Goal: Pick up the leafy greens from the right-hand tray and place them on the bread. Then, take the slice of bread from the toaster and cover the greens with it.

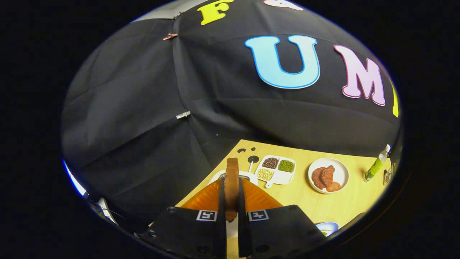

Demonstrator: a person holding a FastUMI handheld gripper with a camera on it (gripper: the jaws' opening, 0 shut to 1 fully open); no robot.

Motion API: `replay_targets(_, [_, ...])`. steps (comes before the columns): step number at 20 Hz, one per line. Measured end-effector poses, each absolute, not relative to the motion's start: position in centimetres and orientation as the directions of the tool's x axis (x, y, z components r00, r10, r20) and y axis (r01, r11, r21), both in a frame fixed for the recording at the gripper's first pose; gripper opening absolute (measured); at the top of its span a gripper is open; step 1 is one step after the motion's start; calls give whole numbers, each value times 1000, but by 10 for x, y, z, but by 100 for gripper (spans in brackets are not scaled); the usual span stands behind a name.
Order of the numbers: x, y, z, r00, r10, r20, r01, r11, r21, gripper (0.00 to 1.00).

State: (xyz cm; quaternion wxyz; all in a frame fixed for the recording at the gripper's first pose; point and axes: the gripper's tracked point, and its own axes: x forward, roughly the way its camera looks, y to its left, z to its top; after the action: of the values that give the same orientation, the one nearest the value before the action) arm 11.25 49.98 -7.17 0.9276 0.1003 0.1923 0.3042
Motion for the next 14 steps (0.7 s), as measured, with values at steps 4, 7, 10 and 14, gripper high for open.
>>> replay_targets(4, [109,430,-59,778,566,-271,-473,813,339,17])
replay_targets(7, [102,366,-70,817,504,-282,-411,850,330,17])
replay_targets(10, [88,306,-96,846,431,-313,-342,890,301,17])
replay_targets(14, [68,254,-152,855,363,-372,-239,910,338,17])
